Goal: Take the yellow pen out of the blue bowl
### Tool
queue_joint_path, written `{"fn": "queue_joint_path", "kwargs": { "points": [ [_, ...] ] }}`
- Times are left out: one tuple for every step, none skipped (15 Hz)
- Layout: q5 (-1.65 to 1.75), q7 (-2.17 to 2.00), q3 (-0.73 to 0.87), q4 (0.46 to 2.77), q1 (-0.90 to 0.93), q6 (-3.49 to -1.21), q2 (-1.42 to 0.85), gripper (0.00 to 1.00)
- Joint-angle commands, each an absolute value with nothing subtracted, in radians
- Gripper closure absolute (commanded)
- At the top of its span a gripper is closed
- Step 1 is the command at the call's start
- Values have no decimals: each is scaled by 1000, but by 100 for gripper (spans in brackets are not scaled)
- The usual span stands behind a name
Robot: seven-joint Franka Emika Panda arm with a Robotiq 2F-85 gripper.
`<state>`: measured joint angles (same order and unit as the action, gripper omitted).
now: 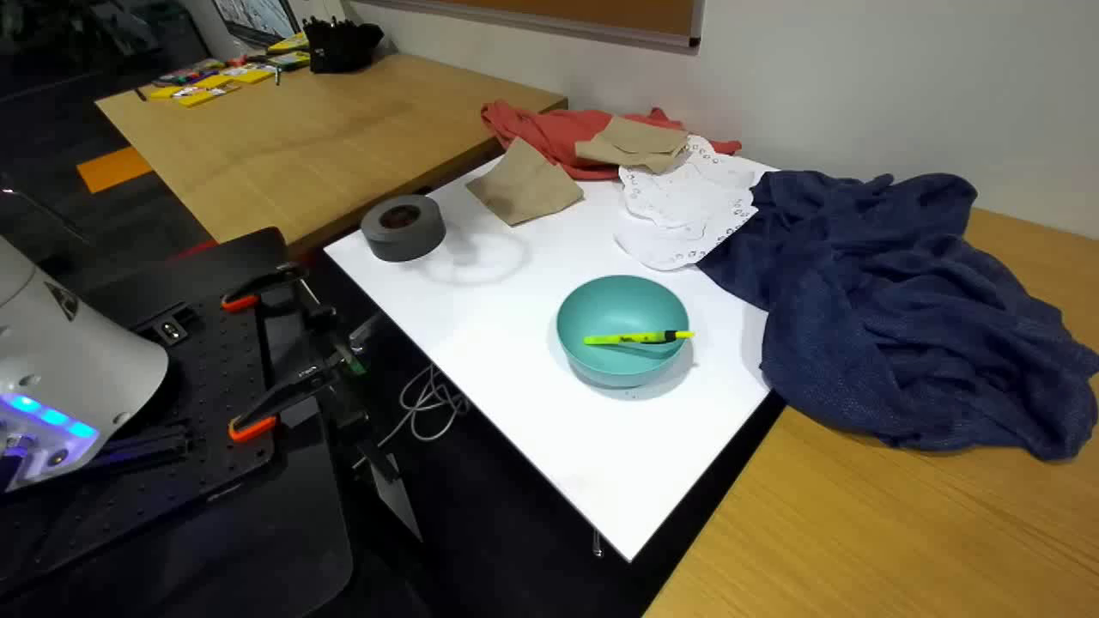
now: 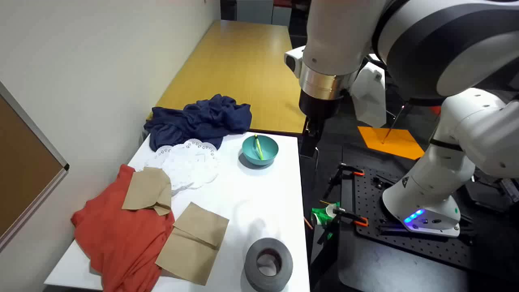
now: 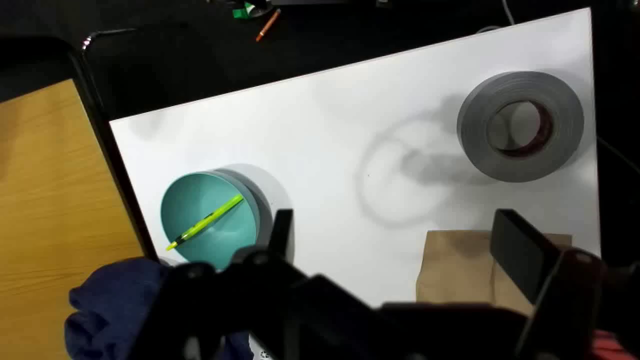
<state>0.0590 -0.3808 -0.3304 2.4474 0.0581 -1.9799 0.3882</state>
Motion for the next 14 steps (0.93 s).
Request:
{"fn": "queue_joint_path", "kwargs": {
  "points": [
    [70,-390,-304,2446,87,-1978,384,0],
    [70,-390,-304,2446,87,-1978,384,0],
    [70,-390,-304,2446,87,-1978,384,0],
    [70,-390,-304,2446,87,-1978,384,0],
    [70,-390,-304,2446,87,-1978,384,0],
    [70,-390,-304,2446,87,-1978,384,0],
    [69,-388,-299,2447,83,-1985,385,0],
    [78,-399,-291,2452,73,-2001,389,0],
    [76,-400,-278,2456,67,-2013,391,0],
    [80,-411,-261,2463,53,-2029,395,0],
    [77,-414,-240,2469,42,-2052,397,0],
    [76,-418,-217,2477,29,-2082,396,0],
    [70,-422,-192,2489,15,-2128,398,0],
    [71,-433,-173,2498,0,-2170,395,0]
  ]
}}
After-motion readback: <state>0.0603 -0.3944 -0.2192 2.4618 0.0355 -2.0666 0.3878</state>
